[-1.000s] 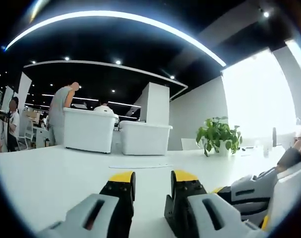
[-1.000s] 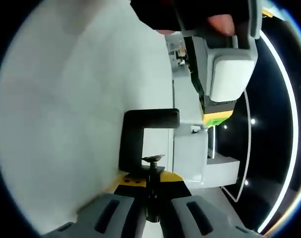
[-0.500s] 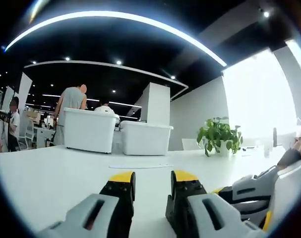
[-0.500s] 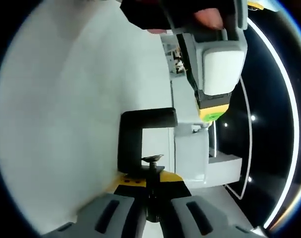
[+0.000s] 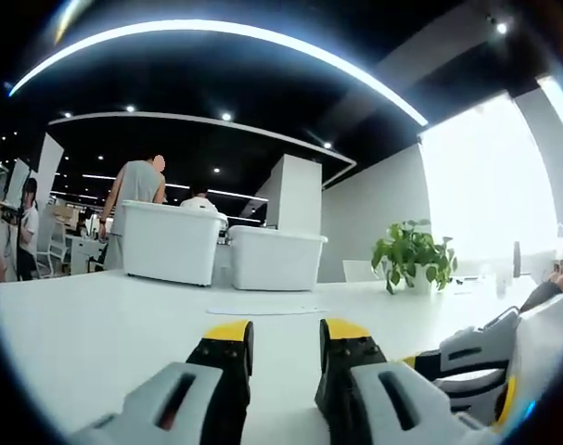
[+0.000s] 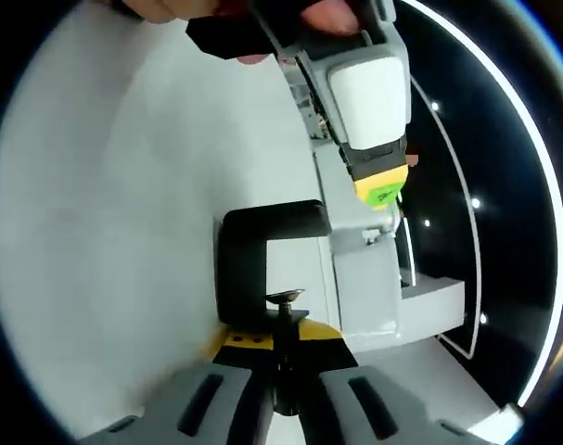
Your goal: Clamp the fixed fixture on the desktop, loosen the retaining clip, secure it to the edge of the desk, and tighten the retaining clip.
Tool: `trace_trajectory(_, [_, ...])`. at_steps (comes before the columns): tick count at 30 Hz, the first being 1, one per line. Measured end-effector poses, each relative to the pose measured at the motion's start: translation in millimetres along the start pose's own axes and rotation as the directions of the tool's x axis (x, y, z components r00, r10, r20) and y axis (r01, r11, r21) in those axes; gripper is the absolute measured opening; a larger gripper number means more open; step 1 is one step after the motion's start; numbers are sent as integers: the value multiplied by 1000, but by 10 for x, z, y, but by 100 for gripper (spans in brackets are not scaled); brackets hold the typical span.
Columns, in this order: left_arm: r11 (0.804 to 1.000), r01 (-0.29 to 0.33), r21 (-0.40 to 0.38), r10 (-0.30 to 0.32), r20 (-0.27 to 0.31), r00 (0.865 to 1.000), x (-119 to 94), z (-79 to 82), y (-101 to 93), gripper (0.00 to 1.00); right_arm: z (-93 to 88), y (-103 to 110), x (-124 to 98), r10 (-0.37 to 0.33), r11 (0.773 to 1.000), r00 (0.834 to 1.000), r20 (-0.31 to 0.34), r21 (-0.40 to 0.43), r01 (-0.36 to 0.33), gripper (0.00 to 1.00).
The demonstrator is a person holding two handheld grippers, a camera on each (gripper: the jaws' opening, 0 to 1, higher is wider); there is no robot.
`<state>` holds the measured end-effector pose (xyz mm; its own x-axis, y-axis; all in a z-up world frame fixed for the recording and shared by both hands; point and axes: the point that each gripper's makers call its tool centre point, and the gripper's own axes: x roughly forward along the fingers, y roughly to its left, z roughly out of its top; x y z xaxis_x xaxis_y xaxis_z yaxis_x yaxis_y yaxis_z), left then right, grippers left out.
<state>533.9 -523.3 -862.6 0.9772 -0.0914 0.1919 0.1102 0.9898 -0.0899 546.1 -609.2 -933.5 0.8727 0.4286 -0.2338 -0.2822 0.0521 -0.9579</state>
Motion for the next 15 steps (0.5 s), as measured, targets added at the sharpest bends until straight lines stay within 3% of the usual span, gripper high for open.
trace_trajectory(10, [1000, -23, -3, 23, 1, 1000, 3, 3, 49, 29, 62, 6, 31, 2, 1000, 998, 61, 6, -3, 4])
trace_trajectory(15, [1000, -23, 1, 23, -2, 1000, 0, -2, 47, 29, 46, -16, 38, -7, 998, 998, 70, 56, 4, 4])
